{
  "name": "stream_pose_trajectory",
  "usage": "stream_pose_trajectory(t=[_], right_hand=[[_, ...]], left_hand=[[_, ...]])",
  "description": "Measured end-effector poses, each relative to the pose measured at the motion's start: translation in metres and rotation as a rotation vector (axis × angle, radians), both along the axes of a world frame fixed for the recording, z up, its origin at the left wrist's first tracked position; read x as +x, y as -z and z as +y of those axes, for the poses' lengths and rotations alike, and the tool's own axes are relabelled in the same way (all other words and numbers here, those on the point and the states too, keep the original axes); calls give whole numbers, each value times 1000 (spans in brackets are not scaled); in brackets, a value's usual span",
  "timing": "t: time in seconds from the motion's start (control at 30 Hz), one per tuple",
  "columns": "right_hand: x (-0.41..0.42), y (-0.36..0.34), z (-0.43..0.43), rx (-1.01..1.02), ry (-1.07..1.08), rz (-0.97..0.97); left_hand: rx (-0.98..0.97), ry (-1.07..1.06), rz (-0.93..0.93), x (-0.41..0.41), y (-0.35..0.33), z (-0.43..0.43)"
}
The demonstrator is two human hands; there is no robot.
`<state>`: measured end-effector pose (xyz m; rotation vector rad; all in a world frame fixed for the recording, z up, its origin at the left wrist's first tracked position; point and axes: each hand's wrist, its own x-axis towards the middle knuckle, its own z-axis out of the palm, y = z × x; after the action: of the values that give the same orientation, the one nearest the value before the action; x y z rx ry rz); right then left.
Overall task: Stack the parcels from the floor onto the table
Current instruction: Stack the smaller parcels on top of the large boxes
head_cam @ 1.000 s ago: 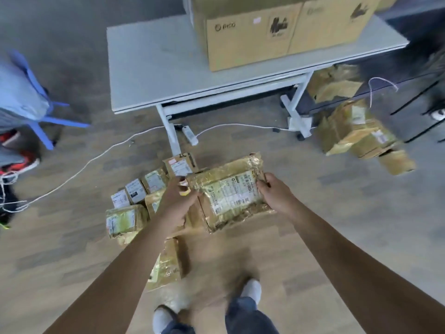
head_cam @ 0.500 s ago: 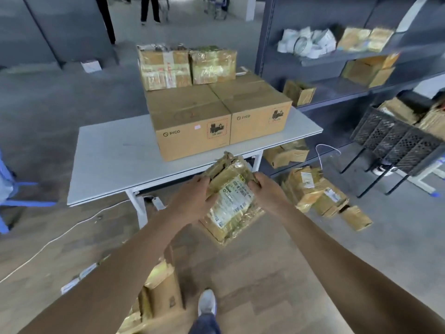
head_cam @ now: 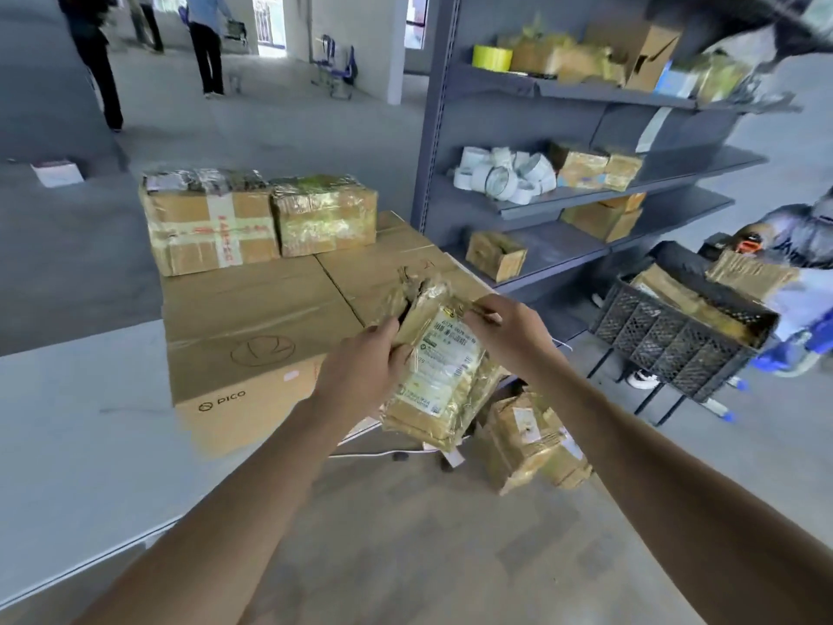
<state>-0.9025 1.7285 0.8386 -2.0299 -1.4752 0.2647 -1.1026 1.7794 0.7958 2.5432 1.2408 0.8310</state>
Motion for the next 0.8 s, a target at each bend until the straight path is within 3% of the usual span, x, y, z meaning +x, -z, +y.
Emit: stream_pose_trajectory(t=[0.27,0.47,0.8], right_hand=[[57,-4,82,114,-25,0],[110,4,153,147,-41,114],[200,24,261,-321,-248,367]], left_hand=[[41,-44,-85,46,-15,77],[23,-186,-86,99,-14,139],[-274,-470,-137,190,-19,217]])
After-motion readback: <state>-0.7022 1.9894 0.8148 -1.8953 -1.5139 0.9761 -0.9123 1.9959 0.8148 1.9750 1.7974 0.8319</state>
